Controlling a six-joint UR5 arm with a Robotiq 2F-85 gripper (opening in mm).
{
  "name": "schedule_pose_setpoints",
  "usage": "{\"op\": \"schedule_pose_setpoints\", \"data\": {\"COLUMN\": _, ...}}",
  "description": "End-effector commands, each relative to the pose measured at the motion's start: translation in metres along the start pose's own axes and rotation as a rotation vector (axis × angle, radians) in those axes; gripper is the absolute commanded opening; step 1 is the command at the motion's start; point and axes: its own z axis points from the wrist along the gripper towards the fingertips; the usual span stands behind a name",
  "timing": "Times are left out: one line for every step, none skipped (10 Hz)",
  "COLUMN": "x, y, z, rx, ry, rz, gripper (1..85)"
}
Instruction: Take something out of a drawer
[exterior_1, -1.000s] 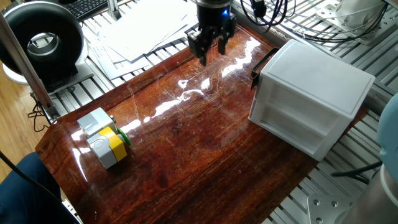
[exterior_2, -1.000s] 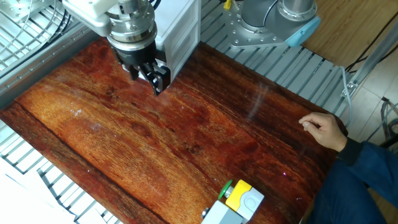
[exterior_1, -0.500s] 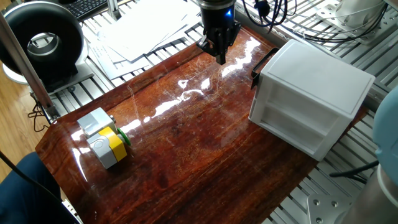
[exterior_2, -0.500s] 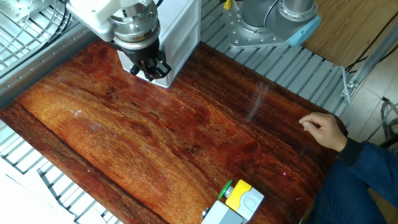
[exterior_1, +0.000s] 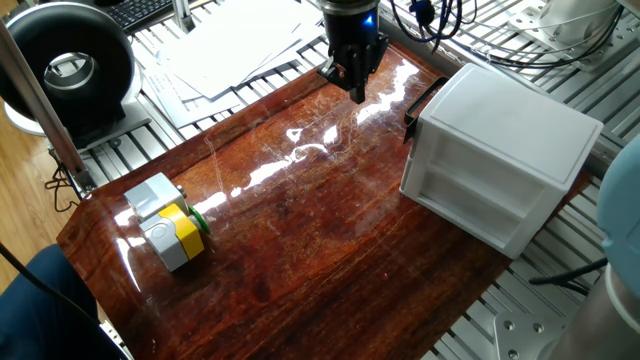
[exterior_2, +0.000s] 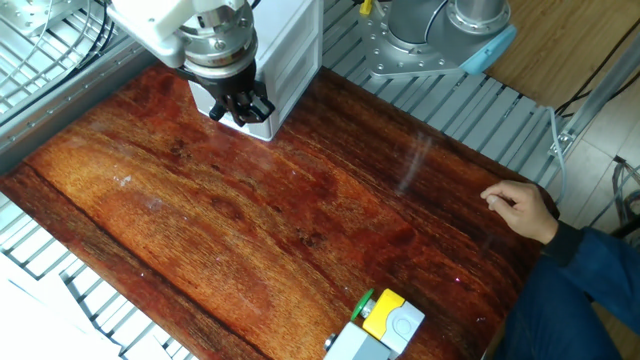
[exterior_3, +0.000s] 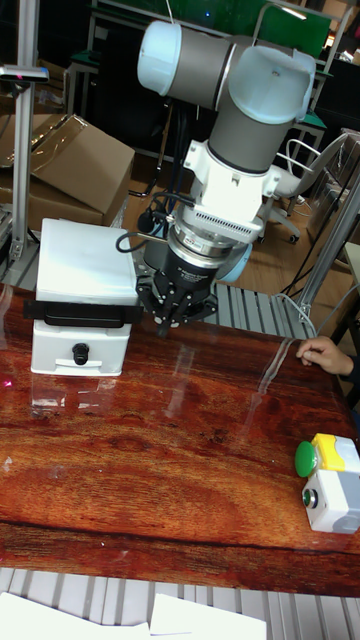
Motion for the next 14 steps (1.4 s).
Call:
{"op": "schedule_pose_setpoints", "data": {"x": 0.001, "y": -0.013, "z": -0.004, "rx": 0.012, "ry": 0.005, "rz": -0.114, "gripper": 1.0}}
{"op": "schedule_pose_setpoints", "data": {"x": -0.002, "y": -0.028, "z": -0.005, "rx": 0.044, "ry": -0.009, "rz": -0.198, "gripper": 1.0}}
{"op": "schedule_pose_setpoints", "data": {"x": 0.006, "y": -0.043, "z": -0.002, "rx": 0.068, "ry": 0.008, "rz": -0.238, "gripper": 1.0}}
{"op": "schedule_pose_setpoints", "data": {"x": 0.011, "y": -0.067, "z": 0.002, "rx": 0.118, "ry": 0.020, "rz": -0.380, "gripper": 1.0}}
{"op": "schedule_pose_setpoints", "data": {"x": -0.003, "y": -0.089, "z": 0.001, "rx": 0.167, "ry": -0.028, "rz": -0.551, "gripper": 1.0}}
{"op": "schedule_pose_setpoints", "data": {"x": -0.017, "y": -0.110, "z": -0.006, "rx": 0.199, "ry": -0.061, "rz": -0.753, "gripper": 1.0}}
{"op": "schedule_pose_setpoints", "data": {"x": -0.038, "y": -0.117, "z": -0.013, "rx": 0.215, "ry": -0.138, "rz": -0.939, "gripper": 1.0}}
{"op": "schedule_pose_setpoints", "data": {"x": -0.042, "y": -0.107, "z": -0.017, "rx": 0.206, "ry": -0.183, "rz": -1.045, "gripper": 1.0}}
{"op": "schedule_pose_setpoints", "data": {"x": -0.053, "y": -0.100, "z": -0.018, "rx": 0.225, "ry": -0.223, "rz": -1.172, "gripper": 1.3}}
{"op": "schedule_pose_setpoints", "data": {"x": -0.055, "y": -0.080, "z": -0.011, "rx": 0.179, "ry": -0.242, "rz": -1.281, "gripper": 17.0}}
{"op": "schedule_pose_setpoints", "data": {"x": -0.053, "y": -0.070, "z": -0.003, "rx": 0.145, "ry": -0.240, "rz": -1.363, "gripper": 35.0}}
{"op": "schedule_pose_setpoints", "data": {"x": -0.049, "y": -0.072, "z": 0.002, "rx": 0.149, "ry": -0.223, "rz": -1.416, "gripper": 35.7}}
{"op": "schedule_pose_setpoints", "data": {"x": -0.041, "y": -0.077, "z": 0.006, "rx": 0.151, "ry": -0.201, "rz": -1.464, "gripper": 34.7}}
{"op": "schedule_pose_setpoints", "data": {"x": -0.037, "y": -0.087, "z": 0.007, "rx": 0.185, "ry": -0.199, "rz": -1.491, "gripper": 25.0}}
